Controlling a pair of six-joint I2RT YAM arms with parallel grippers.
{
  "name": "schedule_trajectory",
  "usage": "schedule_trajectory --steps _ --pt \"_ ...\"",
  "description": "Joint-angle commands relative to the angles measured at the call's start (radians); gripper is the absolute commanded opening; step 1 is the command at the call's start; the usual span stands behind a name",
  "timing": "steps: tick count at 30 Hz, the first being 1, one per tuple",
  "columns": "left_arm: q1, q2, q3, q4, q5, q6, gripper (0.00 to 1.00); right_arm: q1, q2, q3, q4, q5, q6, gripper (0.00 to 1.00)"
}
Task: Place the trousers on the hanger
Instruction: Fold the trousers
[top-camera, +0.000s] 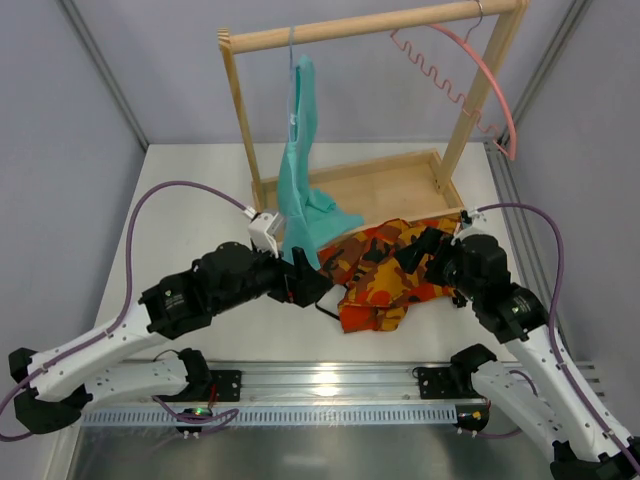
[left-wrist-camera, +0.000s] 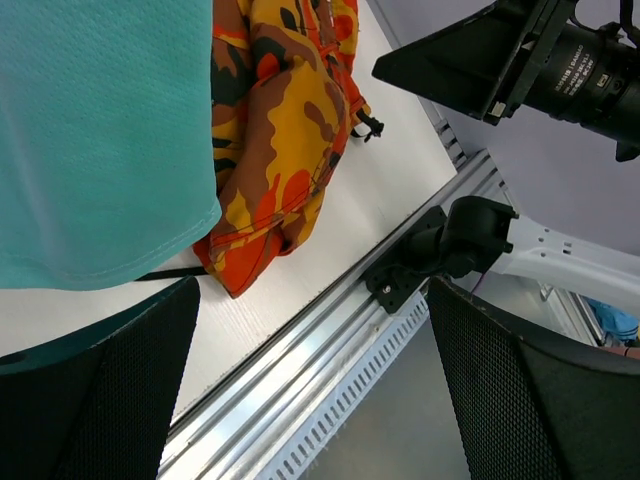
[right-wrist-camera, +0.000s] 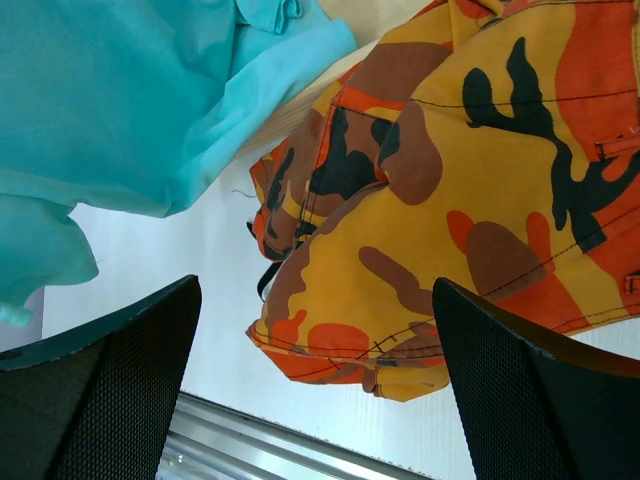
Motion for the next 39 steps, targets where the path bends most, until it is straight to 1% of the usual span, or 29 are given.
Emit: schedule_trajectory --steps 1,4,5,7,8,9,12,15,18,23,26,28,30,31,33,34,36,37,39 --pt "-0.031 0.004 0.047 -0.013 -0.062 -0.017 0.95 0.003 0.0 0.0 -0.014 0.071 0.04 1.0" --pt "-0.073 0.033 0.071 -0.016 -0.094 -0.013 0.95 0.001 0.032 0.019 -0.085 0.135 0.073 1.0" --pt "-0.085 0.054 0.074 -0.013 -0.102 -0.013 0.95 0.001 0.044 0.027 -0.099 0.181 0.088 1.0" --pt "-0.117 0.077 0.087 0.003 -0.123 -0.002 0.95 0.001 0.084 0.021 -0.078 0.206 0.082 1.0" --pt "-0.125 0.103 0.085 0.025 -0.129 -0.001 0.95 0.001 0.1 0.012 -0.084 0.235 0.112 1.0" --pt "-0.128 0.126 0.087 0.036 -0.132 -0.001 0.95 0.0 0.114 0.009 -0.101 0.347 0.143 1.0" --pt "-0.133 0.209 0.099 0.05 -0.105 -0.004 0.94 -0.023 0.164 -0.016 -0.124 0.458 0.241 0.99" --pt "-0.151 0.234 0.081 0.076 -0.099 -0.008 0.93 -0.059 0.172 -0.054 -0.075 0.433 0.265 0.98" --pt "-0.151 0.215 0.015 0.113 -0.135 -0.016 0.96 -0.065 0.16 -0.063 -0.038 0.411 0.219 0.98" --pt "-0.15 0.2 -0.034 0.11 -0.171 -0.013 0.96 -0.065 0.112 -0.06 -0.055 0.387 0.162 1.0" --pt "-0.15 0.18 -0.082 0.154 -0.192 -0.022 0.98 -0.068 0.089 -0.076 -0.067 0.414 0.172 1.0" --pt "-0.15 0.182 -0.103 0.188 -0.217 -0.025 1.0 -0.101 0.083 -0.097 -0.087 0.445 0.211 1.0" --pt "-0.15 0.221 -0.103 0.196 -0.241 -0.034 1.0 -0.153 0.094 -0.118 -0.081 0.431 0.226 1.0" --pt "-0.148 0.24 -0.099 0.196 -0.241 -0.034 1.0 -0.221 0.098 -0.147 -0.055 0.41 0.229 1.0" --pt "-0.15 0.298 -0.084 0.205 -0.235 -0.045 1.0 -0.273 0.104 -0.178 -0.028 0.356 0.238 0.99" --pt "-0.145 0.315 -0.074 0.211 -0.197 -0.05 1.0 -0.289 0.109 -0.21 0.009 0.348 0.246 0.99" --pt "-0.145 0.375 -0.045 0.207 -0.168 -0.054 1.0 -0.299 0.112 -0.24 0.028 0.351 0.286 0.99" --pt "-0.145 0.396 -0.013 0.196 -0.159 -0.056 1.0 -0.299 0.115 -0.266 0.043 0.361 0.298 0.98" --pt "-0.144 0.441 0.004 0.175 -0.177 -0.066 0.99 -0.298 0.12 -0.301 0.071 0.37 0.343 0.98"
